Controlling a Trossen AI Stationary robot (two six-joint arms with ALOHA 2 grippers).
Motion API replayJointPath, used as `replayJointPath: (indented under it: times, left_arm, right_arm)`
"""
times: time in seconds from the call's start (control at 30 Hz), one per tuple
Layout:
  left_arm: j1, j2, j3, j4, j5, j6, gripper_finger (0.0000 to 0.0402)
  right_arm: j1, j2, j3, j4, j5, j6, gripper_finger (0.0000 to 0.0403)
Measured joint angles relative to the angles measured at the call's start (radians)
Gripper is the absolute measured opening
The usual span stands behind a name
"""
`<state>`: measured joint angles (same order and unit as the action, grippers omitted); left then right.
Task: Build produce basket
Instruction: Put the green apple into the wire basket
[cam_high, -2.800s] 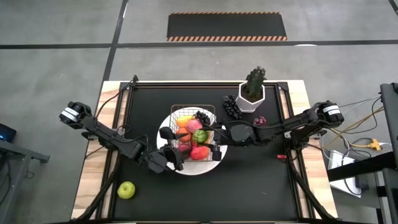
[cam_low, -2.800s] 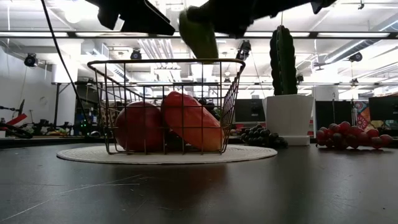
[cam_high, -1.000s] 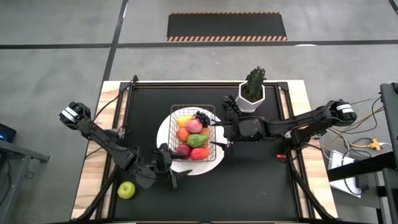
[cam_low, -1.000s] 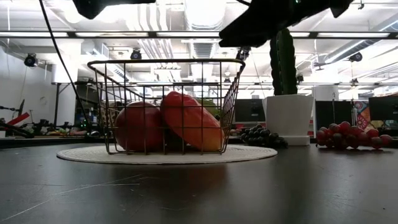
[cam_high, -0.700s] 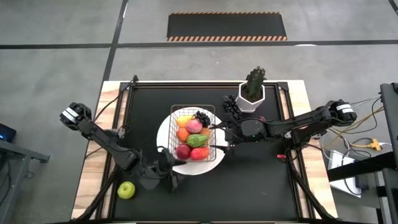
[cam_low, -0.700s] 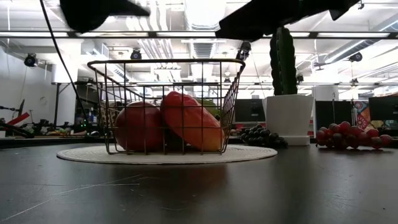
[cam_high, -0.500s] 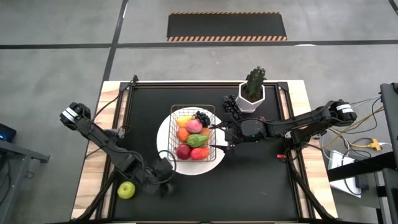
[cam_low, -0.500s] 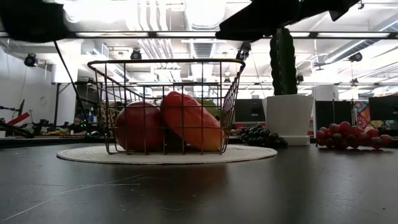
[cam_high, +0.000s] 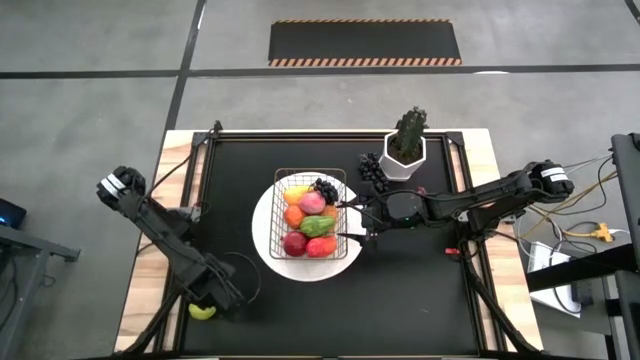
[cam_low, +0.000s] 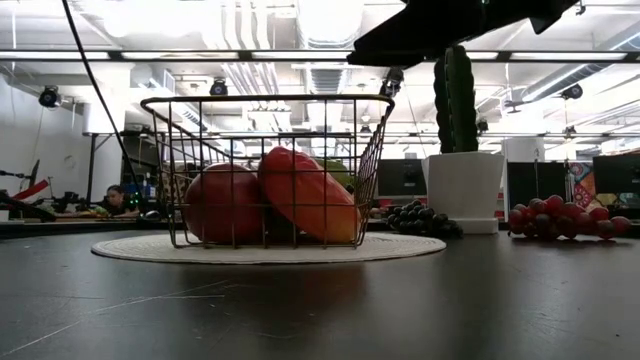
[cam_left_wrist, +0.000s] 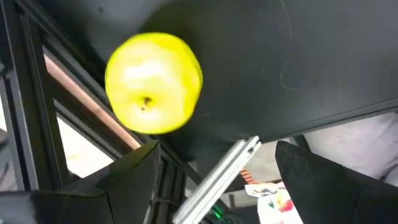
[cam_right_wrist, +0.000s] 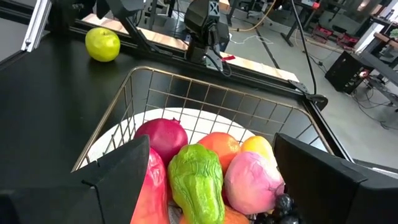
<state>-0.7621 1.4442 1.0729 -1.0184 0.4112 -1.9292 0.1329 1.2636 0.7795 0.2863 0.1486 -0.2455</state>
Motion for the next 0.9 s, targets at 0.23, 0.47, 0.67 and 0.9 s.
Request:
replayJointPath:
  times: [0.23, 0.47, 0.67, 0.9]
  left_arm:
    - [-0.057, 0.026, 0.000, -0.018, -0.027, 0.049, 0.0302]
    - [-0.110, 0.050, -0.012, -0.021, -0.039, 0.029, 0.0302]
    - [-0.121, 0.059, -0.015, -0.020, -0.055, 0.024, 0.0302]
    - [-0.133, 0.059, -0.018, -0.016, -0.052, 0.003, 0.0337]
  right_arm:
    - [0.000, 0.000, -0.001, -0.002, 0.000, 0.002, 0.0329]
    - [0.000, 0.000, -0.001, -0.001, 0.000, 0.007, 0.0329]
    - [0.000, 0.000, -0.001, -0.001, 0.000, 0.010, 0.0329]
    - [0.000, 0.000, -0.001, -0.002, 0.000, 0.010, 0.0329]
